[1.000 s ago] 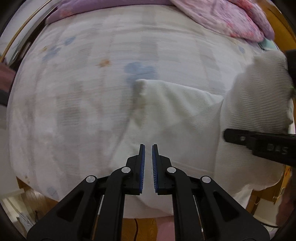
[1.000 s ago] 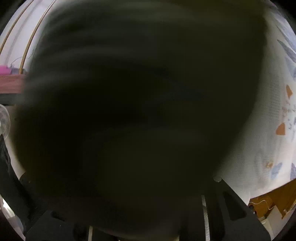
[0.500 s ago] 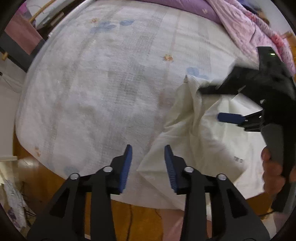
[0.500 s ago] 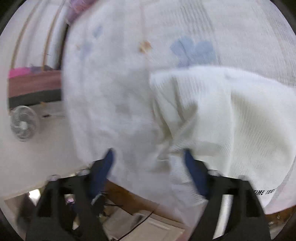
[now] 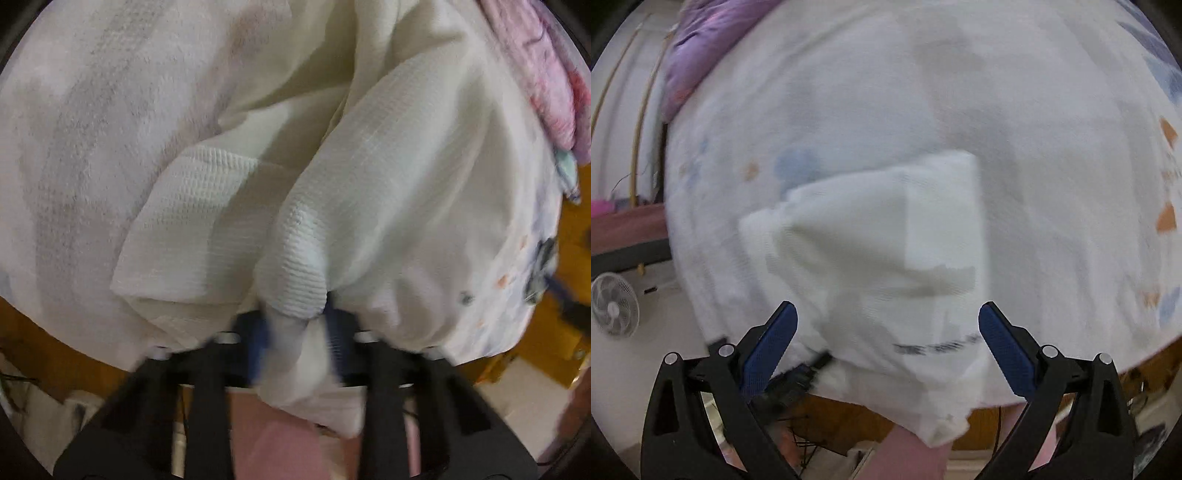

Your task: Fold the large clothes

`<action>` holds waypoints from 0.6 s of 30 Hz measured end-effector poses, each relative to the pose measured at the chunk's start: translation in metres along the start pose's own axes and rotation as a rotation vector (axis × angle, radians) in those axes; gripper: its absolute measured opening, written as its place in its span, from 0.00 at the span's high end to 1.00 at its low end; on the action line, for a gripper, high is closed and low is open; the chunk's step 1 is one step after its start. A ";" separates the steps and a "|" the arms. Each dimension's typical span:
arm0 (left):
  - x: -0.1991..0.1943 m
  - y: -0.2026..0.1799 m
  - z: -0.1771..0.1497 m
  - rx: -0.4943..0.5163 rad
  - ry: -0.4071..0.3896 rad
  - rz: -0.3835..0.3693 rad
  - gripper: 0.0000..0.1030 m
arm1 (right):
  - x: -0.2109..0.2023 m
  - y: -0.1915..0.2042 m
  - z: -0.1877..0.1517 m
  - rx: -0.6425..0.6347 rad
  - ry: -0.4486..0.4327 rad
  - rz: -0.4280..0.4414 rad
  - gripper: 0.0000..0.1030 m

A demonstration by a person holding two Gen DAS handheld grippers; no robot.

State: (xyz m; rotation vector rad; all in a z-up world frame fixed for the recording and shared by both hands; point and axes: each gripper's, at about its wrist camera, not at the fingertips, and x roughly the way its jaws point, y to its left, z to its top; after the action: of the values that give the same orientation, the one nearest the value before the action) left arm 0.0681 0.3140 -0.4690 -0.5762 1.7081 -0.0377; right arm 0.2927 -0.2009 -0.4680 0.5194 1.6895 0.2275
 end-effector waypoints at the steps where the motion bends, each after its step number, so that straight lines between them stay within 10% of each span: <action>1: -0.010 -0.003 -0.002 0.029 -0.023 0.025 0.87 | -0.004 -0.009 -0.008 0.002 0.002 -0.006 0.08; 9: -0.038 0.040 -0.005 0.007 -0.044 0.078 0.86 | -0.010 -0.045 -0.016 -0.014 0.010 -0.019 0.11; 14: -0.027 0.016 0.028 0.127 0.014 0.308 0.53 | -0.014 -0.031 0.005 -0.035 -0.031 -0.029 0.12; 18: -0.084 -0.019 0.055 0.192 -0.159 0.200 0.35 | -0.018 -0.029 0.031 -0.097 -0.093 -0.073 0.12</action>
State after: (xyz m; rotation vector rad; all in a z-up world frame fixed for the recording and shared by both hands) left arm 0.1351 0.3461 -0.3987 -0.2572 1.5784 -0.0129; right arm 0.3188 -0.2388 -0.4701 0.3899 1.5957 0.2279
